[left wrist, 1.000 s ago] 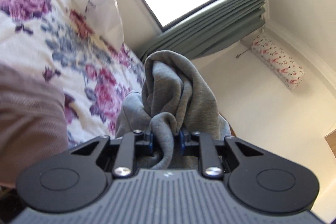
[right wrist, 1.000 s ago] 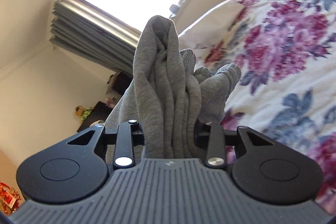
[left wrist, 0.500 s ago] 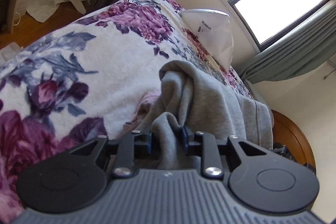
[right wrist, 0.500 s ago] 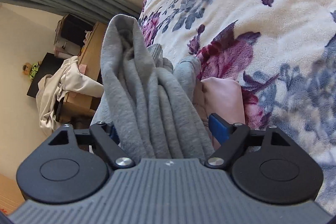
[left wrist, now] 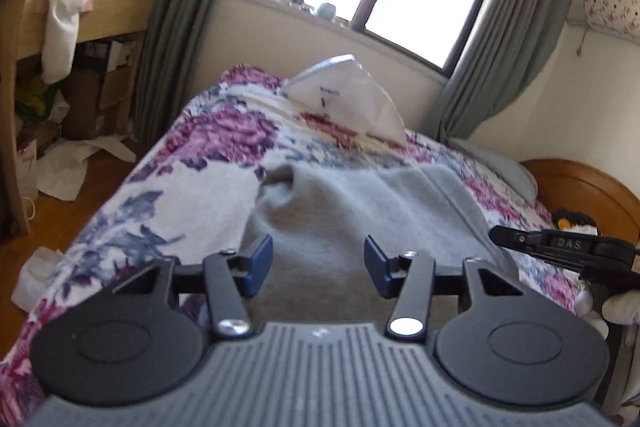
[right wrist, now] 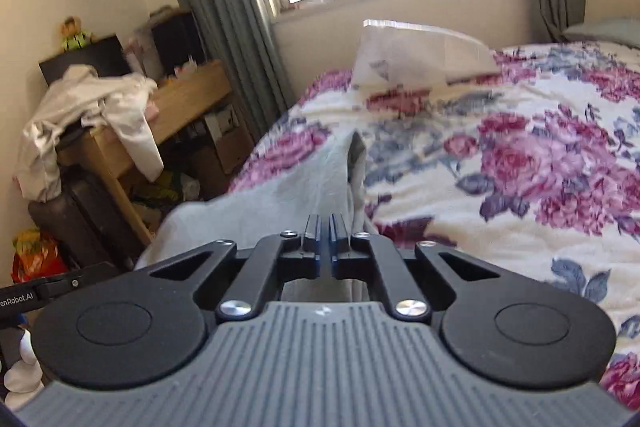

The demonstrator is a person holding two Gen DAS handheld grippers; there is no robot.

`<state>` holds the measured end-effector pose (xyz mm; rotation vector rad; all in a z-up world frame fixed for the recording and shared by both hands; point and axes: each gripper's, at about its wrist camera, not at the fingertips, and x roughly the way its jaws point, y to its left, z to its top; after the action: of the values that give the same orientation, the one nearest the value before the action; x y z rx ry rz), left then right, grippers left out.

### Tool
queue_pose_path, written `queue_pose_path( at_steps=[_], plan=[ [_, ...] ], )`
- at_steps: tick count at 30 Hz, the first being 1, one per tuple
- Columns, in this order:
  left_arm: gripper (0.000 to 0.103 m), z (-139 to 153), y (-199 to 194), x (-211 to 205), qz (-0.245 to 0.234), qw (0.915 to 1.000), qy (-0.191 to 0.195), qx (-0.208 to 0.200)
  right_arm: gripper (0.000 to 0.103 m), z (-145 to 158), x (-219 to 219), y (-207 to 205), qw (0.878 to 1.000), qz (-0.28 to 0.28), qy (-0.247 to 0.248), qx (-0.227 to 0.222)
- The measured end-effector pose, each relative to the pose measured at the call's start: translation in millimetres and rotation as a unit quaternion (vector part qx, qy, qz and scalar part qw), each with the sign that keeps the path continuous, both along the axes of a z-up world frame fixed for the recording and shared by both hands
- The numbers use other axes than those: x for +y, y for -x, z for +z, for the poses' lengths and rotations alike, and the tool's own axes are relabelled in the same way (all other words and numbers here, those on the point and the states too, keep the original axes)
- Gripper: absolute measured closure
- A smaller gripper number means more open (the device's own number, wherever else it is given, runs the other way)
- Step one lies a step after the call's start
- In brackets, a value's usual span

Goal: Fold clothes

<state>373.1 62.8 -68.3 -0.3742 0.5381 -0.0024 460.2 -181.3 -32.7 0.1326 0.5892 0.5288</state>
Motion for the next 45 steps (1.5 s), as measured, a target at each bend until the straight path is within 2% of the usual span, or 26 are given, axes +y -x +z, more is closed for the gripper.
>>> queue_pose_path(
  at_steps=[1, 4, 6, 8, 9, 10, 13, 15, 18, 22, 31, 36, 45],
  plan=[
    [0.052, -10.9, -8.2, -2.9, 0.003, 0.9997, -0.002, 0.026, 0.1, -6.8, 0.9, -2.2, 1.0, 0.0, 0.016, 0.013],
    [0.049, 2.7, 5.0, -5.9, 0.013, 0.9997, -0.004, 0.022, 0.097, 5.6, -10.6, 8.7, 1.0, 0.004, 0.019, 0.024],
    [0.041, 18.6, 13.4, -13.0, 0.012, 0.9995, -0.02, 0.023, 0.078, 25.4, -22.6, 21.8, 1.0, 0.005, 0.017, 0.022],
    [0.031, 34.3, 21.0, -24.1, 0.014, 0.9987, -0.039, 0.028, 0.072, 36.1, -27.8, 31.9, 1.0, 0.002, 0.022, 0.017],
    [0.024, 43.4, 25.3, -31.3, 0.016, 0.9981, -0.05, 0.032, 0.067, 43.5, -30.9, 37.8, 0.999, -0.001, 0.026, 0.018],
    [0.019, 52.6, 29.6, -38.7, 0.017, 0.9974, -0.061, 0.035, 0.057, 51.0, -33.9, 43.7, 0.999, -0.004, 0.03, 0.019],
    [0.017, 74.6, 47.1, -67.8, 0.003, 0.9961, -0.081, 0.034, 0.044, 67.2, -42.2, 59.7, 0.999, -0.013, 0.041, 0.018],
    [0.013, 85.6, 59.0, -89.9, -0.008, 0.9949, -0.093, 0.036, 0.041, 73.3, -48.6, 70.8, 0.998, -0.023, 0.053, 0.016],
    [0.007, 91.1, 75.5, -115.7, -0.017, 0.9928, -0.112, 0.041, 0.03, 80.4, -65.3, 90.3, 0.997, -0.036, 0.065, 0.019],
    [0.006, 93.5, 87.6, -138.9, -0.015, 0.9901, -0.124, 0.063, 0.014, 83.8, -93.6, 109.6, 0.994, -0.075, 0.074, 0.019],
    [0.0, 113.6, 103.2, -182.3, -0.001, 0.986, -0.153, 0.066, 0.001, 91.0, -149.9, 134.6, 0.991, -0.114, 0.062, 0.015],
    [0.0, 117.4, 108.4, -202.6, 0.004, 0.983, -0.171, 0.065, 0.0, 97.5, -164.1, 145.4, 0.991, -0.117, 0.057, 0.0],
    [0.0, 119.1, 111.1, -214.7, -0.001, 0.9824, -0.173, 0.069, 0.0, 99.4, -162.9, 150.0, 0.993, -0.107, 0.055, -0.004]
  ],
)
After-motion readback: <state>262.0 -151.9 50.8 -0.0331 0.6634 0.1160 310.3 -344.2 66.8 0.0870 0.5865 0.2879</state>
